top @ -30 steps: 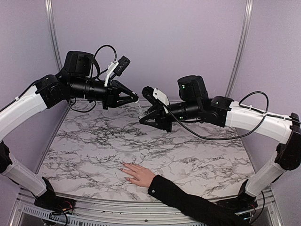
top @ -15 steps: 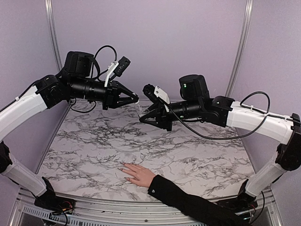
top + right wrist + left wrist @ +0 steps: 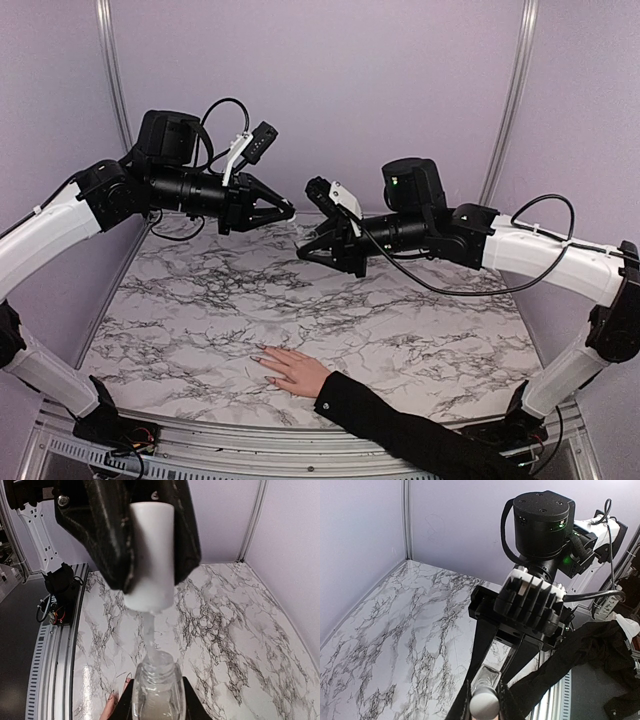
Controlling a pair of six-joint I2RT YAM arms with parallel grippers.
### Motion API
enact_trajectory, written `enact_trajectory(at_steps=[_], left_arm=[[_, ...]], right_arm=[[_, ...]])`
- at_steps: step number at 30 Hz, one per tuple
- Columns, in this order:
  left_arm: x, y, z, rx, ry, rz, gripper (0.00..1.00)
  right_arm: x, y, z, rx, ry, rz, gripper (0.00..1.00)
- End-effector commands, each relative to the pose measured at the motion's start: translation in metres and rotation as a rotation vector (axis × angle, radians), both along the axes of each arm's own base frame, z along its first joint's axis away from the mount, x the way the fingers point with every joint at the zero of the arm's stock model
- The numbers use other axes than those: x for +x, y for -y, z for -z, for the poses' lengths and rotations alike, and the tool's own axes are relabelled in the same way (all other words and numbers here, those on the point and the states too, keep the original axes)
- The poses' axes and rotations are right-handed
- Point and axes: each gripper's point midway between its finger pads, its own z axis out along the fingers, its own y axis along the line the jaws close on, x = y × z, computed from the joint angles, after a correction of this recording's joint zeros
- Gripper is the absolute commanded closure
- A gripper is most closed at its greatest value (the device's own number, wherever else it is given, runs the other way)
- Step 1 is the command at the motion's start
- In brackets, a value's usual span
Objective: Paint the nails
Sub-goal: Unscrew the nail polish bottle, then paint the nail polish on the nail.
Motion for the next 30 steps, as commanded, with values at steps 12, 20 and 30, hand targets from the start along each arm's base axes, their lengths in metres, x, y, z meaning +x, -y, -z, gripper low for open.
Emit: enact_trajectory(at_steps=[12,20,30], left_arm=[[0.003,-0.014,-0.009,0.000,0.047,-0.052,1.00],[0.015,-0.037,0.028,0.025,-0.051,-0.243,1.00],[0.014,-0.097,0.095,0.011,-0.227,-0.578,1.00]], right_arm=[[0.006,0.018,-0.016,0.044,0.013,0.044,1.00],[0.005,0.039,-0.025,0.095,-0.003,0.139,1.00],[0.008,0.063,-0.031,0.134,-0.002,0.240,1.00]])
